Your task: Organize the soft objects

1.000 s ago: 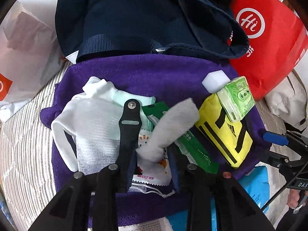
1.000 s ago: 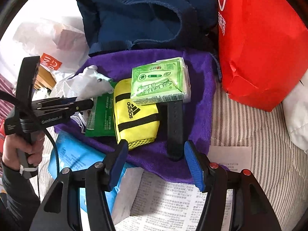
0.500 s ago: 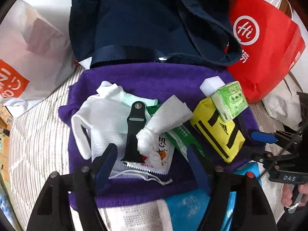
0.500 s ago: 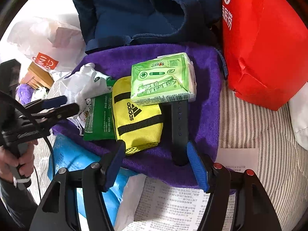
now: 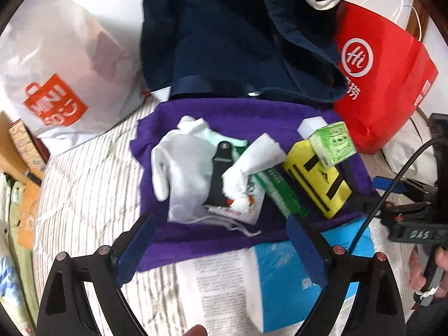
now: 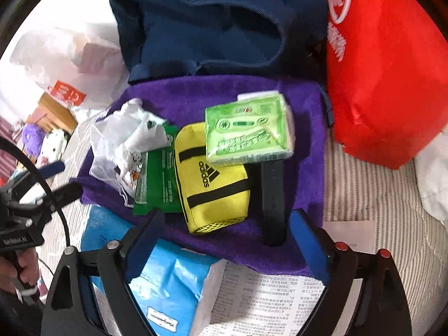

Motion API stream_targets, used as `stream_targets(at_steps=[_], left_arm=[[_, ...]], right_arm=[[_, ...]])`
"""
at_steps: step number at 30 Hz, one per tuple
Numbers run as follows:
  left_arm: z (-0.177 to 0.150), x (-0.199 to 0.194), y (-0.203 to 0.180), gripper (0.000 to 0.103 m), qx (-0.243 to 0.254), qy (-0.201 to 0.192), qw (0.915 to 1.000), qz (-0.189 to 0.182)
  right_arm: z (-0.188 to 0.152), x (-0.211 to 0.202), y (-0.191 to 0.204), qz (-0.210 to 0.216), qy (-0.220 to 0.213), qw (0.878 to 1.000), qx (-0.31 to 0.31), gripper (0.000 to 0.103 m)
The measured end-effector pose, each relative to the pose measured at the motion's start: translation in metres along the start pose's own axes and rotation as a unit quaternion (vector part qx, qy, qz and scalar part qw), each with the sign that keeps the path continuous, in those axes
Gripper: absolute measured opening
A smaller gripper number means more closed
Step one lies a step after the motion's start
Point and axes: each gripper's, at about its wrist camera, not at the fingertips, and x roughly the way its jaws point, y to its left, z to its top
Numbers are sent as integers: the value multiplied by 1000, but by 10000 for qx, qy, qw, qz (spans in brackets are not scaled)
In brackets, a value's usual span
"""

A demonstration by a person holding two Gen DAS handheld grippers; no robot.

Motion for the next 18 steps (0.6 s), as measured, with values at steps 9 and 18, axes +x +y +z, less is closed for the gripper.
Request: stream_targets(at_steps=[9, 18], left_arm=[[-20, -24, 6, 94, -214, -15, 9998, 61], [-45, -67, -8, 96, -183, -247, 9991, 290]], right_arm=[[-16, -30, 6, -331, -87, 9994, 109, 101], [-49, -80, 14, -492, -334, 9982, 110, 101]])
